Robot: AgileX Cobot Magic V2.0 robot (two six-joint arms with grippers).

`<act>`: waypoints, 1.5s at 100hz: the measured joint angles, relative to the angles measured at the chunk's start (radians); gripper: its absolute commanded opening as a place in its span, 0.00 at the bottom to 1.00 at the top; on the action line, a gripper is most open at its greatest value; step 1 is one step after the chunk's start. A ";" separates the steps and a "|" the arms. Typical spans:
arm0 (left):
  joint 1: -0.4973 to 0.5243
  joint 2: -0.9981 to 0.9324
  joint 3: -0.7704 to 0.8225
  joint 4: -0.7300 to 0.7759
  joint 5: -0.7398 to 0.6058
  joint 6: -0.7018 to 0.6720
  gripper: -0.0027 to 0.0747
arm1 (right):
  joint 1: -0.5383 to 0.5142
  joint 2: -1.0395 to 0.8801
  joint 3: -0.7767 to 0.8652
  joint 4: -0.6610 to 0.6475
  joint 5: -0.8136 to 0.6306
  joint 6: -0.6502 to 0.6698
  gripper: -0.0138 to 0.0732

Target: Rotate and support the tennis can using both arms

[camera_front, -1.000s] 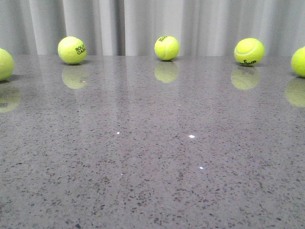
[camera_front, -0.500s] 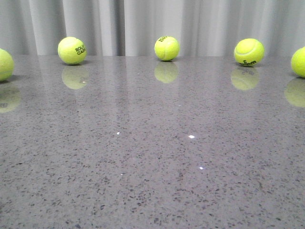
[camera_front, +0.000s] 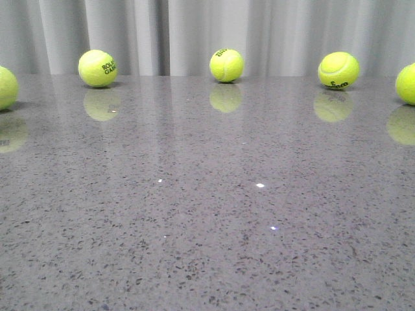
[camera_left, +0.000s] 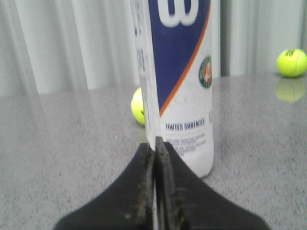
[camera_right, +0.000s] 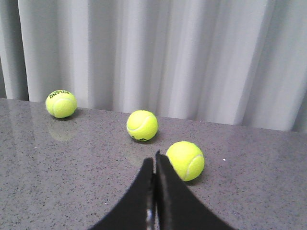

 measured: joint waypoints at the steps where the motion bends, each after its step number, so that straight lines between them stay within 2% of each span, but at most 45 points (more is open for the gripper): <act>1: 0.000 0.000 0.000 0.000 -0.002 0.000 0.01 | 0.000 0.000 0.000 0.000 0.000 0.000 0.08; 30: 0.000 0.000 0.000 -0.009 -0.039 0.000 0.01 | 0.000 0.000 0.000 0.000 0.000 0.000 0.08; 150: 0.000 0.000 0.000 -0.011 -0.039 -0.004 0.01 | 0.000 0.000 0.000 0.000 0.000 0.000 0.08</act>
